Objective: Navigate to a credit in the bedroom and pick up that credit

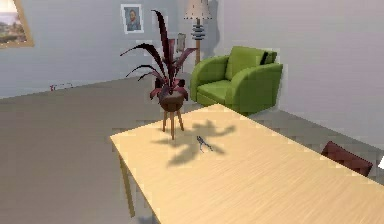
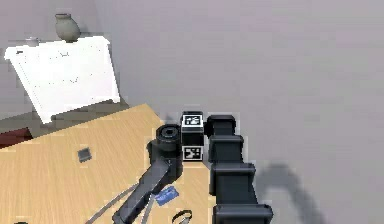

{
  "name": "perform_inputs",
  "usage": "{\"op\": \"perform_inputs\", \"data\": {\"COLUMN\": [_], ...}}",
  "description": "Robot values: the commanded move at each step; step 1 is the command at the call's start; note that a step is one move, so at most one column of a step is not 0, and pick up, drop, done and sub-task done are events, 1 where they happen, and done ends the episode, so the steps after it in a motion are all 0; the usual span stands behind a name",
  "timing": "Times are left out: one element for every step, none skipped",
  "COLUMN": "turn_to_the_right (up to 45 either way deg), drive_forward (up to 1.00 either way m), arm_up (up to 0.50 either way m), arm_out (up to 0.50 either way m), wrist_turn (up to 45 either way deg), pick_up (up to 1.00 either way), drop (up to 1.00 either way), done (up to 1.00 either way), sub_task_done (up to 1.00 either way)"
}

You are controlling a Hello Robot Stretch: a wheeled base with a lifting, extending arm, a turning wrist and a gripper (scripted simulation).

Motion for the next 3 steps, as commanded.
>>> {"op": "perform_inputs", "data": {"turn_to_the_right": [0.0,0.0,0.0], "drive_forward": [0.00,0.00,0.00], "arm_up": [0.00,0.00,0.00], "arm_out": [0.00,0.00,0.00], "wrist_turn": [45.0,45.0,18.0], "pick_up": [0.00,0.00,0.00], "drop": [0.00,0.00,0.00], "done": [0.00,0.00,0.00], "sub_task_done": [0.00,0.00,0.00]}}
